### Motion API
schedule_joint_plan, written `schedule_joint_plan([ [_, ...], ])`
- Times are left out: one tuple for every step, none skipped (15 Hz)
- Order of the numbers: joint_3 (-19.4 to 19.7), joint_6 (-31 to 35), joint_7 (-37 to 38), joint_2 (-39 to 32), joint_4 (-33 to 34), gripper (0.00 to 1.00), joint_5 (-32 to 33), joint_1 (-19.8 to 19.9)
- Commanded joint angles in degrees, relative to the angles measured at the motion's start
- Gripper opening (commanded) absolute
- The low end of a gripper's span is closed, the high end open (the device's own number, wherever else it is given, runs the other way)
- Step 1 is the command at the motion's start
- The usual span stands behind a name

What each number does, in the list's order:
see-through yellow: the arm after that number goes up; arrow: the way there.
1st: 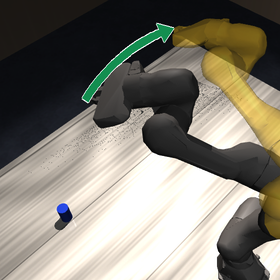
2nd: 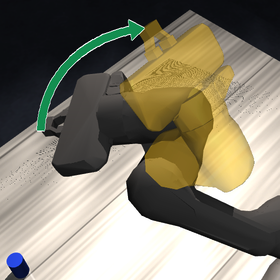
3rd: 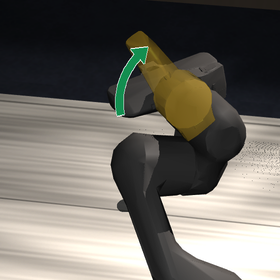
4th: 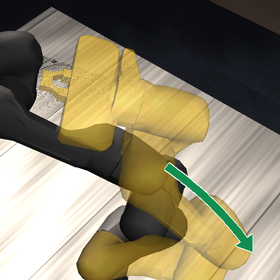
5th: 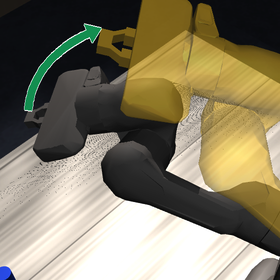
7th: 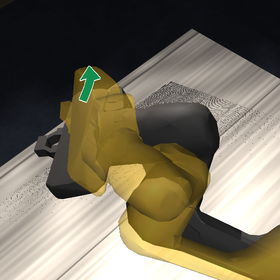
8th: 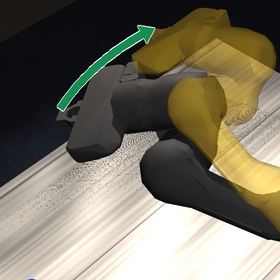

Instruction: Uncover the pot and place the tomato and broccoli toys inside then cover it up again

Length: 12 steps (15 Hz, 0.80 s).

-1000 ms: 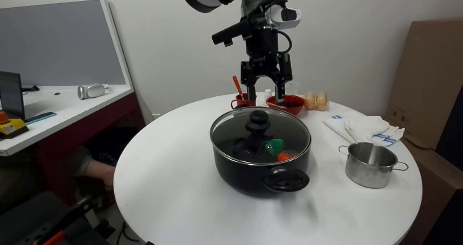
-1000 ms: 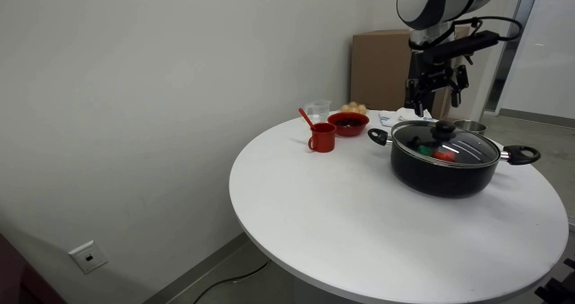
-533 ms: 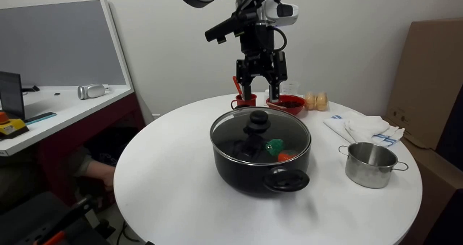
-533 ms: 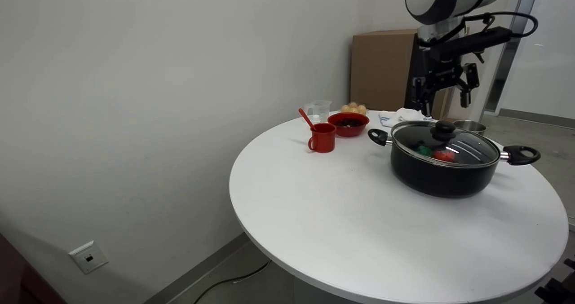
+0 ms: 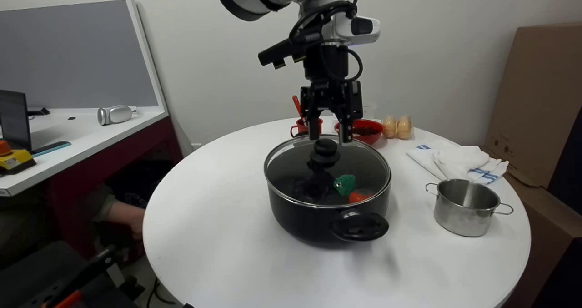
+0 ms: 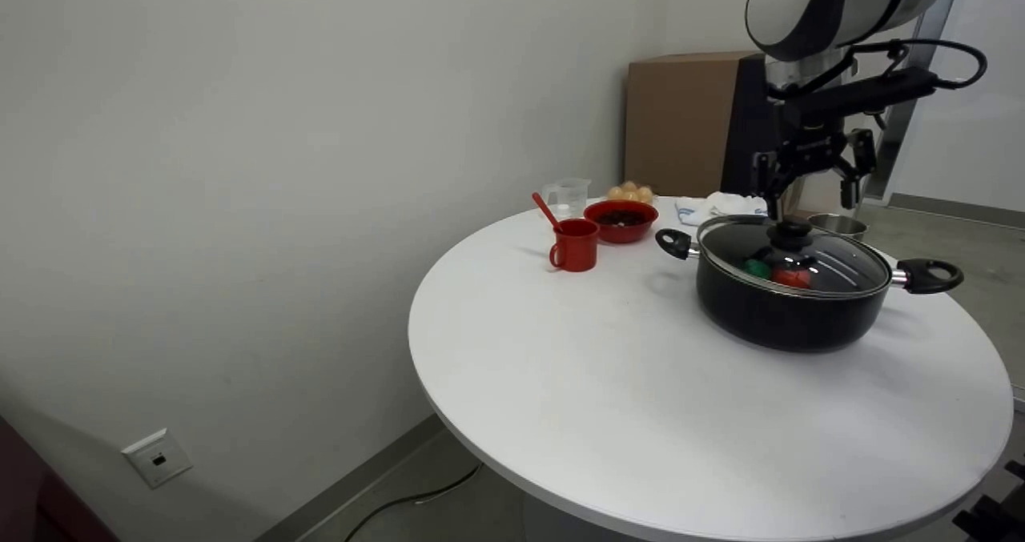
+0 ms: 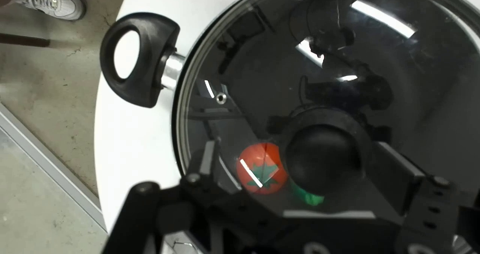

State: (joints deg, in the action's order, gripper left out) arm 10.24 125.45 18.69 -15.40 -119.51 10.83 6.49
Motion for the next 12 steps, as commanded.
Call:
schedule_joint_plan([
  [0.6,3.6,0.8,1.1,-2.2,0.73,-1.4,0.5],
  [0.6,4.7,0.9,1.0,-2.4,0.69,-1.5,0.5],
  [0.5,5.3,0.6,0.9,-2.5,0.63,-1.9,0.5],
  [0.5,6.4,0.3,0.8,-2.7,0.53,-2.0,0.5],
  [0.4,7.4,0.2,0.7,-2.9,0.47,-2.2,0.5],
  [0.4,8.2,0.1,0.6,-3.1,0.38,-2.3,0.5],
  [0.4,8.8,-0.1,0.4,-3.2,0.31,-2.6,0.5],
  [0.5,8.9,-0.1,0.2,-3.1,0.23,-2.8,0.6],
  [0.6,8.8,-0.3,0.3,-3.0,0.67,-2.9,0.8],
  [0.7,8.4,-0.5,0.3,-2.9,0.62,-3.4,1.1],
  [0.7,8.3,-0.7,0.1,-2.8,0.63,-3.9,1.3],
  [0.7,8.4,-0.7,0.0,-2.9,0.69,-4.3,1.5],
])
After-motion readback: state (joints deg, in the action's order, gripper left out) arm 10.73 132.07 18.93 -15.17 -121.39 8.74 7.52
